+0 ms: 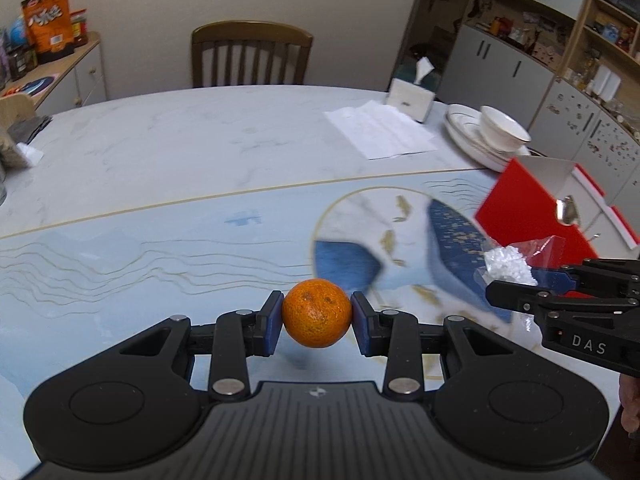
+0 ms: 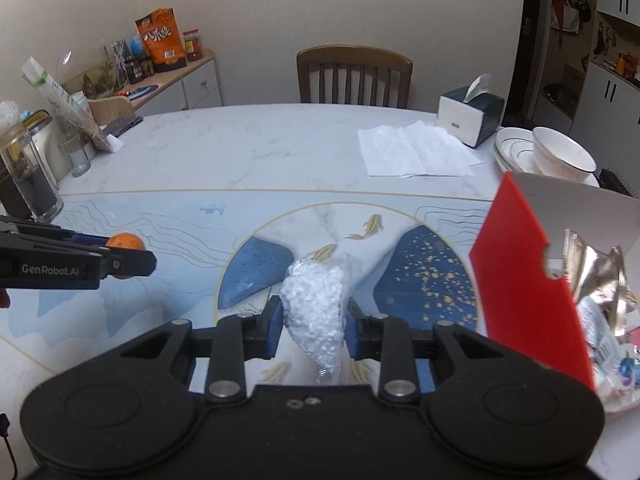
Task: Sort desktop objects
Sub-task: 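Carry the mandarin and granule bag into the red box and release both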
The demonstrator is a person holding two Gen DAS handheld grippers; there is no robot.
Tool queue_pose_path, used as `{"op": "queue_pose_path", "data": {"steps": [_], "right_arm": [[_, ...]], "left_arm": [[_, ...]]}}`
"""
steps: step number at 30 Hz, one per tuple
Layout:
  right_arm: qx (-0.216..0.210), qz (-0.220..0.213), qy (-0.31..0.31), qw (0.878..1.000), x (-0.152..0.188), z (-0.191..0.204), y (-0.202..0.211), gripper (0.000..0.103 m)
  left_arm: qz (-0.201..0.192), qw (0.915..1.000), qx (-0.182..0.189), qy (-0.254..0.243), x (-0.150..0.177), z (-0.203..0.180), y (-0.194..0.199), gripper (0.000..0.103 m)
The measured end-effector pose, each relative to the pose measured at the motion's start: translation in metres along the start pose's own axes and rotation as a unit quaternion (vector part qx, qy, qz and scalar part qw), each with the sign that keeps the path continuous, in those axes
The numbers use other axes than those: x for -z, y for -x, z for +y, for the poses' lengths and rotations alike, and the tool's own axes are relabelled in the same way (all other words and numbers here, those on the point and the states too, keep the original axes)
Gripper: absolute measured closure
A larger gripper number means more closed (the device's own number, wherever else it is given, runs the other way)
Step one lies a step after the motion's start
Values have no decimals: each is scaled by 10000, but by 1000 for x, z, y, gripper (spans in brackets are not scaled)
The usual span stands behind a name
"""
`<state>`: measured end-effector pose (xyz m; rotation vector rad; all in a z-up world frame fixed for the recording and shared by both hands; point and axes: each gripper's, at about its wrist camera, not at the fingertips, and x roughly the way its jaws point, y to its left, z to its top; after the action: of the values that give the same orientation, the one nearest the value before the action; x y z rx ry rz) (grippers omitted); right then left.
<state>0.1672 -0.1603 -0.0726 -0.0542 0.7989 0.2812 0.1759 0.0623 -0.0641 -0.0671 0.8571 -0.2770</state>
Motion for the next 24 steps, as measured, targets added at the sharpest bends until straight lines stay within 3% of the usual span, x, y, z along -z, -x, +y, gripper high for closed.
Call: {"op": "queue_pose_path", "data": {"steps": [24], "right_arm": [[26,-221,-381,9990,11,-95,80,73]], "left_arm": [[-75,9957,616,-682,-24,-145,7,68]]}}
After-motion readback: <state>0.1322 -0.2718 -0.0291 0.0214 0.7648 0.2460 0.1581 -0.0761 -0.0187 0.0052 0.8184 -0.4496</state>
